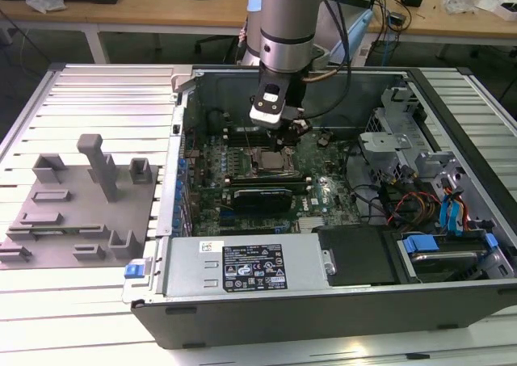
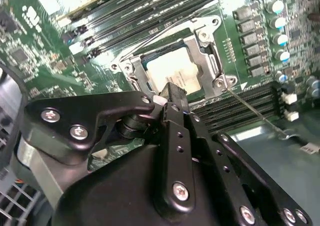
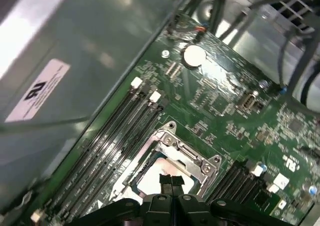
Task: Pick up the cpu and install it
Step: 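Close the cpu cover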
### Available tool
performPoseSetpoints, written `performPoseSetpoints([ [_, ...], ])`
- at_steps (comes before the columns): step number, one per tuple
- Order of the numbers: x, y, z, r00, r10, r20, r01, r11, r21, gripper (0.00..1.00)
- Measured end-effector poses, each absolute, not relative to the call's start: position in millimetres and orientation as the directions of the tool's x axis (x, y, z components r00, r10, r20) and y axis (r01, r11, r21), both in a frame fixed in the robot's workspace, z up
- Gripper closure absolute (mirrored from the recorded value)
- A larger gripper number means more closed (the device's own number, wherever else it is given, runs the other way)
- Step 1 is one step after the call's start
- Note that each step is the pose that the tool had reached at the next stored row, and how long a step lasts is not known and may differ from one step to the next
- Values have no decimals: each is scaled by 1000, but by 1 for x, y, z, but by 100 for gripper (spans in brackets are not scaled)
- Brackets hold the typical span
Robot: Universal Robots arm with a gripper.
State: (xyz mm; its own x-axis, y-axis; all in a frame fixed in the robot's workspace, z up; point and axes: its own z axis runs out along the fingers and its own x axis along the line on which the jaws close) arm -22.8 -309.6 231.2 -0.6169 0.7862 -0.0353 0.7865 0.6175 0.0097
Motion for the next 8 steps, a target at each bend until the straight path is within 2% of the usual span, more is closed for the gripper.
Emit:
performPoseSetpoints([
  [8,-23,-310,231,-757,652,-35,652,758,10,89],
])
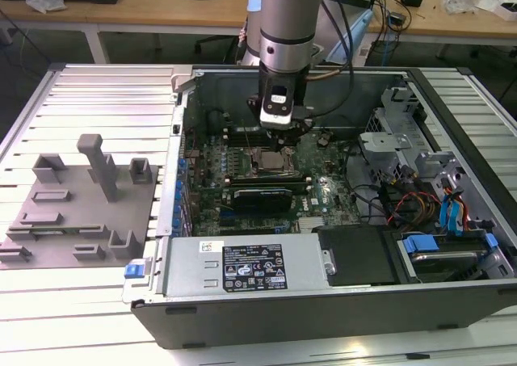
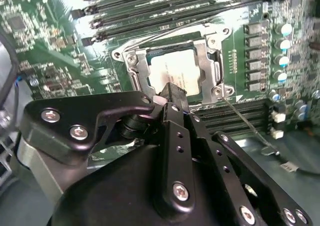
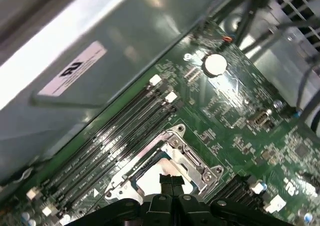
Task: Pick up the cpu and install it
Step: 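Close the cpu cover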
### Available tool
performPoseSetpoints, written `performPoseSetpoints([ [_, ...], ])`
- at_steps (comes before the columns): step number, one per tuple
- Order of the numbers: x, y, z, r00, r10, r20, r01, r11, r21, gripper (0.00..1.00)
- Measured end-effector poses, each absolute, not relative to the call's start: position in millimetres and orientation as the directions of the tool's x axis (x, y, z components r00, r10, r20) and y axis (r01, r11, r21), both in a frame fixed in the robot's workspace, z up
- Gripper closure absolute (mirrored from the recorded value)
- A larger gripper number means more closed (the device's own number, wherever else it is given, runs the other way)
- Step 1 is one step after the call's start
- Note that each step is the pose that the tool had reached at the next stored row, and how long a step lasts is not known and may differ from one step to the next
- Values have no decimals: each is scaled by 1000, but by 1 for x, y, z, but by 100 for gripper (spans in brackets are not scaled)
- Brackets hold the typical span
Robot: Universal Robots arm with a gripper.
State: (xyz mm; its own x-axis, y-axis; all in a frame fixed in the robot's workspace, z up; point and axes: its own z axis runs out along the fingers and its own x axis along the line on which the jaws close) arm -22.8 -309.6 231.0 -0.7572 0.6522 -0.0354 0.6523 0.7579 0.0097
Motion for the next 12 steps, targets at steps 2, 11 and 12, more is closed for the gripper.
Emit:
performPoseSetpoints([
  [2,-23,-310,231,-802,597,-35,597,802,10,89],
  [11,-23,-310,231,-903,429,-35,429,903,10,89],
  [12,-23,-310,231,-919,394,-35,393,919,10,89],
])
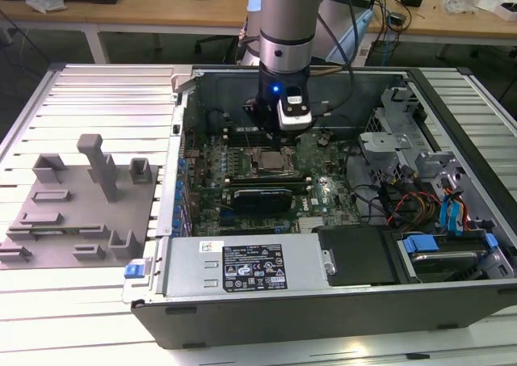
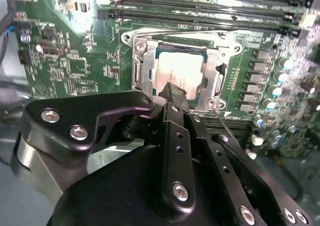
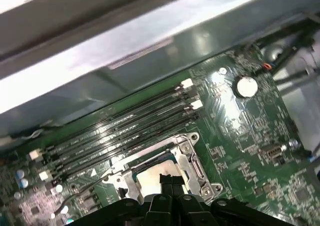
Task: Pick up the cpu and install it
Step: 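Close the cpu cover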
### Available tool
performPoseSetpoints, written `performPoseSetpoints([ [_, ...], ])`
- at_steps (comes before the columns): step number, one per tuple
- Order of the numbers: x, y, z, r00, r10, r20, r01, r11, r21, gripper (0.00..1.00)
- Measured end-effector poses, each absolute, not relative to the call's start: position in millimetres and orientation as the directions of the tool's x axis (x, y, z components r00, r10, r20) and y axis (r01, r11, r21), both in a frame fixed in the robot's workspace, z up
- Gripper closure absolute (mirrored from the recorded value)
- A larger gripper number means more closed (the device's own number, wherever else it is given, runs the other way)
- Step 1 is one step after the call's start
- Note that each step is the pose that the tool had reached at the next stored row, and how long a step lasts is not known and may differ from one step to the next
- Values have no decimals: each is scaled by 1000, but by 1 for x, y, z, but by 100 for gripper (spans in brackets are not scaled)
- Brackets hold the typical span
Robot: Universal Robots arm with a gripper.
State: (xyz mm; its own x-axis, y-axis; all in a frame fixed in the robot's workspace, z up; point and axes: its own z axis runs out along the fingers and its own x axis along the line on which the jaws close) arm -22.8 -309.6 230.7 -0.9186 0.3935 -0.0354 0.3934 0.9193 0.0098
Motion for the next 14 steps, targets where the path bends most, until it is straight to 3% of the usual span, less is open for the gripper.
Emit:
performPoseSetpoints([
  [14,-23,-310,229,-998,47,-35,46,999,10,89],
])
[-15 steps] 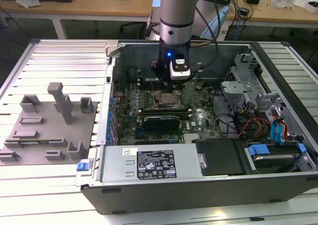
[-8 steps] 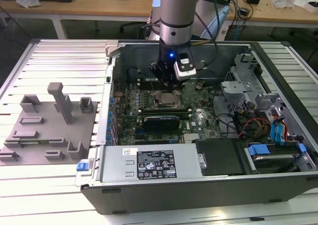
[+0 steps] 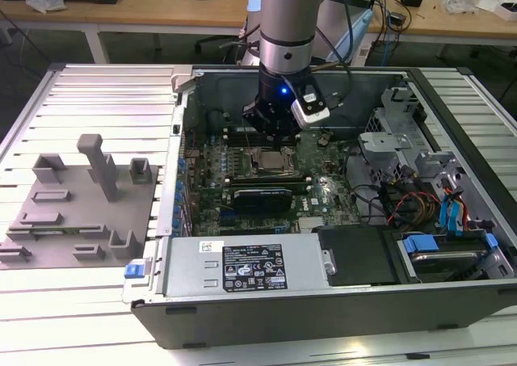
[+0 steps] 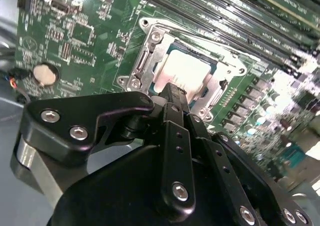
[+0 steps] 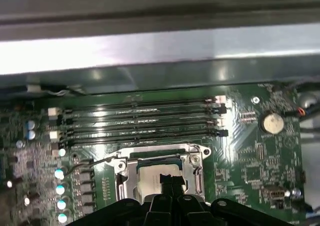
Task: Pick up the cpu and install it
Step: 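Close the cpu cover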
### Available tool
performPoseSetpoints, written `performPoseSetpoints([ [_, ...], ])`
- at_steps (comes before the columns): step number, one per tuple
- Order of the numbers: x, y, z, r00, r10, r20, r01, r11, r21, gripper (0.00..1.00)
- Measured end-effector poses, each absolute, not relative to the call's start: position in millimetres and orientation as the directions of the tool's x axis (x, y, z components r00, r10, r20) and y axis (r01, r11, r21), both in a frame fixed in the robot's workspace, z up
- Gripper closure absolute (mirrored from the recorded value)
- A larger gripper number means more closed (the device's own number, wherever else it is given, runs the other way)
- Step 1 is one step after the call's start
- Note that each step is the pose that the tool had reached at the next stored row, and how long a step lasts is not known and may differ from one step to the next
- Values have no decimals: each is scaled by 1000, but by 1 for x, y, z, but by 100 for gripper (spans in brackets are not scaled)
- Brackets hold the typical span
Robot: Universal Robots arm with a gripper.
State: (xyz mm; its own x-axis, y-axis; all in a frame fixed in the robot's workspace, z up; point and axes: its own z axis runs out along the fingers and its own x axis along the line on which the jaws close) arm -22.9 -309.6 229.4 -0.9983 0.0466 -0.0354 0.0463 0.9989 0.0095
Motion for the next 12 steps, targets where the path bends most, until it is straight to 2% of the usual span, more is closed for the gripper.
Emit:
performPoseSetpoints([
  [7,-23,-310,229,-1000,-9,-11,-9,1000,-28,89],
  [12,-23,-310,228,-1000,-25,-9,-25,999,-31,89],
])
